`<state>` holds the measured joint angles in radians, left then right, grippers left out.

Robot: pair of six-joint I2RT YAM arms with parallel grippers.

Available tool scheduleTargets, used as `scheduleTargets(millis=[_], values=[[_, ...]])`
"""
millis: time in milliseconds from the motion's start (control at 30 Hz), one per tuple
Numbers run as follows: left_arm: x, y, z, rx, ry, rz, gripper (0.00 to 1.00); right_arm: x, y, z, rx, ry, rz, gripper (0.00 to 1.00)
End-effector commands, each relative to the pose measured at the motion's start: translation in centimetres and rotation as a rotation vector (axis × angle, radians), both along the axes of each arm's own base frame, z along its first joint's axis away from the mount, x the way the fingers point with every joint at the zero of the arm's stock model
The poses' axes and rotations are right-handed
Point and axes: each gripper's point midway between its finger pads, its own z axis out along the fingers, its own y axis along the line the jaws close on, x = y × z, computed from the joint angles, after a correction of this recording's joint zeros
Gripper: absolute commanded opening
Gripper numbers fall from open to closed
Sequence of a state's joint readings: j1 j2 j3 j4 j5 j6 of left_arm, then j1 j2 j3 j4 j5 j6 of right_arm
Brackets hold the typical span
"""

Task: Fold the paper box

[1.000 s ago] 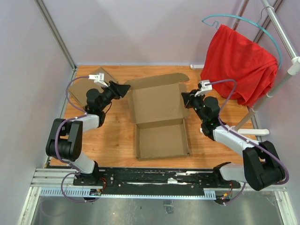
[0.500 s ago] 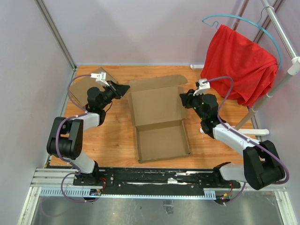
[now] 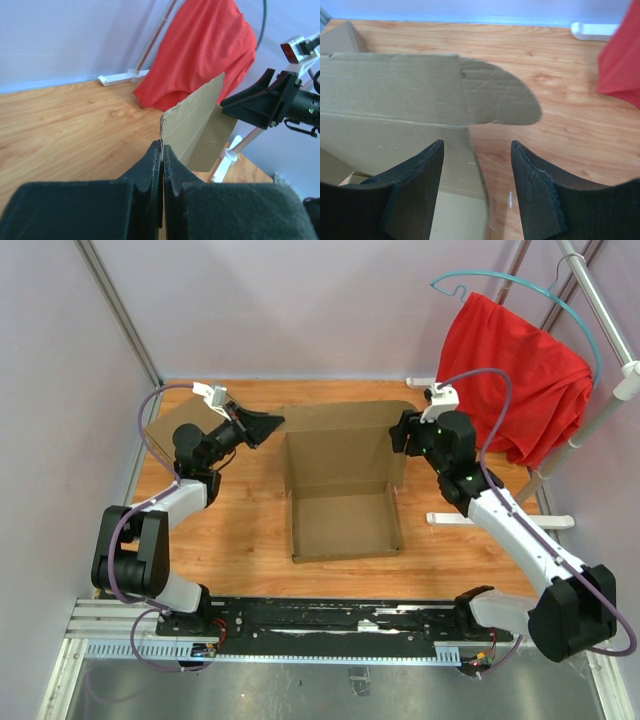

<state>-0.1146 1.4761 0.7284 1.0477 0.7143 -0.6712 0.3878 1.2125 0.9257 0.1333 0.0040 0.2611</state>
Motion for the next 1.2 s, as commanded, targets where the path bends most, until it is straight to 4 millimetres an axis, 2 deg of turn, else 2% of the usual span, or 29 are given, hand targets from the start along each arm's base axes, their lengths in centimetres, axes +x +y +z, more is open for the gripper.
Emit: scheduleTargets(millis=[0,167,267,333,400,533,633,733,967,1067,1167], values=[[-2.4,-1.1,1.9,0.014,-0.111,-0.102,0.04,-1.3,-4.8,1.8,-0.013,-0.009,-0.223,0.56],[-3.1,-0.8,1.5,0.007,-0.117,-0.08,0.03,-4.2,-8.3,2.4,0.078,-0.071,-0.385,0.53],[-3.5,-0.7,1.7,0.004,-0.122,-0.072,0.03,-6.0,-9.7,1.8,0.117,-0.098,-0.43,0.52],[-4.0,-0.6,2.0,-0.005,-0.131,-0.072,0.03,-6.7,-10.4,0.6,0.112,-0.075,-0.462,0.5],[-4.5,-0.6,2.2,-0.017,-0.135,-0.072,0.03,-6.7,-10.6,-1.5,0.071,-0.011,-0.478,0.49],[-5.5,-0.7,2.2,-0.023,-0.135,-0.074,0.03,-5.7,-8.9,-6.3,-0.022,0.163,-0.413,0.47],[-6.0,-0.7,2.0,-0.02,-0.126,-0.072,0.03,-4.6,-6.8,-8.2,-0.023,0.222,-0.327,0.45],[-6.1,-0.8,1.6,-0.014,-0.11,-0.07,0.03,-4.2,-4.9,-9.1,-0.002,0.258,-0.247,0.43],[-5.6,-1.3,0.8,-0.014,-0.066,-0.065,0.03,-4.4,-1.5,-8.4,0.057,0.289,-0.074,0.42],[-6.1,-1.7,0.5,-0.013,-0.061,-0.087,0.03,-5.2,-0.7,-9.1,0.051,0.331,-0.035,0.42],[-7.0,-2.2,0.3,-0.005,-0.06,-0.107,0.03,-6.1,-0.8,-10.2,0.042,0.355,-0.034,0.42]])
